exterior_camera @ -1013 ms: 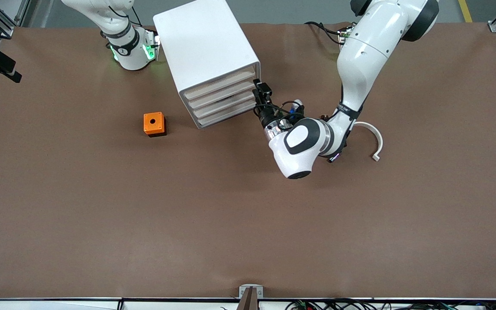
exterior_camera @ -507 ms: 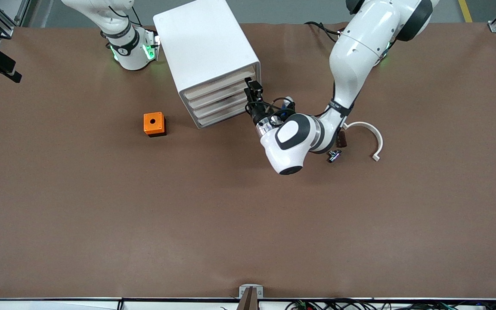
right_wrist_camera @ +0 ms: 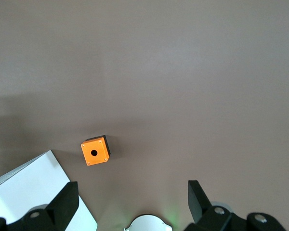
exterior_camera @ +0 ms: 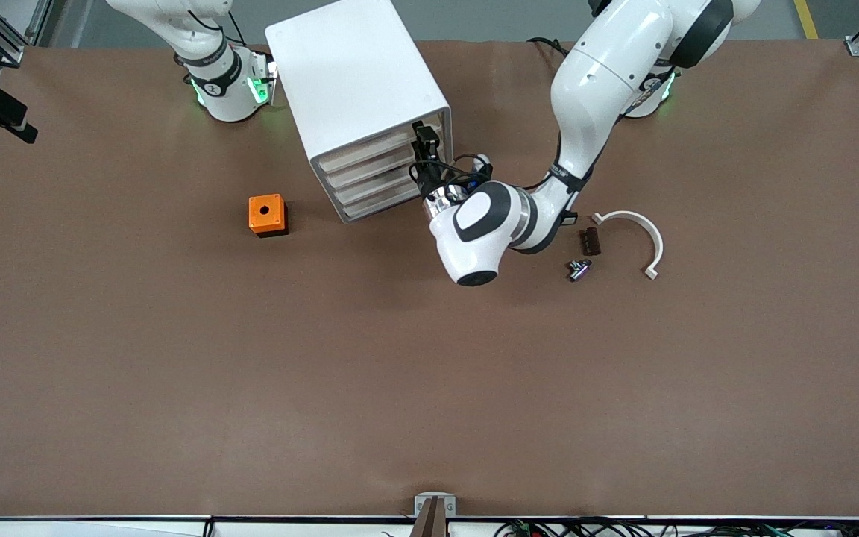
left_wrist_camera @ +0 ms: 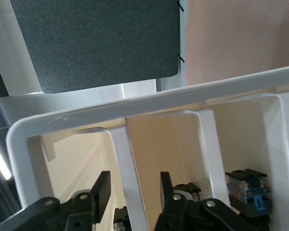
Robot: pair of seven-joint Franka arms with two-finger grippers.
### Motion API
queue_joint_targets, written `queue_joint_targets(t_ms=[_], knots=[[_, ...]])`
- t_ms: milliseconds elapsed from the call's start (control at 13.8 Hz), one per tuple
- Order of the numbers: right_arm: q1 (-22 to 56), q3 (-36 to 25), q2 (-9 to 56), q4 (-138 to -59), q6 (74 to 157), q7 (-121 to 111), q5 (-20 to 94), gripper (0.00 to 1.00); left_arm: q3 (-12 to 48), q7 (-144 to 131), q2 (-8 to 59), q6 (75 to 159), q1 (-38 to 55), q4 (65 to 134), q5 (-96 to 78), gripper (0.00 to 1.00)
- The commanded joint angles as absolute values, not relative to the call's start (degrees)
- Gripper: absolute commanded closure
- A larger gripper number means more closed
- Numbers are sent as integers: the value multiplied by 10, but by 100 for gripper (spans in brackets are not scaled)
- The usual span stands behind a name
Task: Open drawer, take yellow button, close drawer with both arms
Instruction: 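Close the left gripper on the drawer handle, then pull the drawer out of the cabinet with the left gripper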
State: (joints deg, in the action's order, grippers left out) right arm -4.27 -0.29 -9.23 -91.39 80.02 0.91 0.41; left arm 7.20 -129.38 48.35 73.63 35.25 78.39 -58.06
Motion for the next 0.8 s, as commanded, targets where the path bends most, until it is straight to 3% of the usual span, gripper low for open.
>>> queue_joint_targets(t_ms=[0,434,724], knots=[[-54,5,-103,-925,802,16,10,0,70,-1295,490,737,357,775,-593,66],[-55,4,-103,-925,801,16,10,0,70,-1293,494,737,356,775,-592,83],[-55,5,-102,-925,803,16,10,0,70,-1293,496,737,352,775,-592,83]])
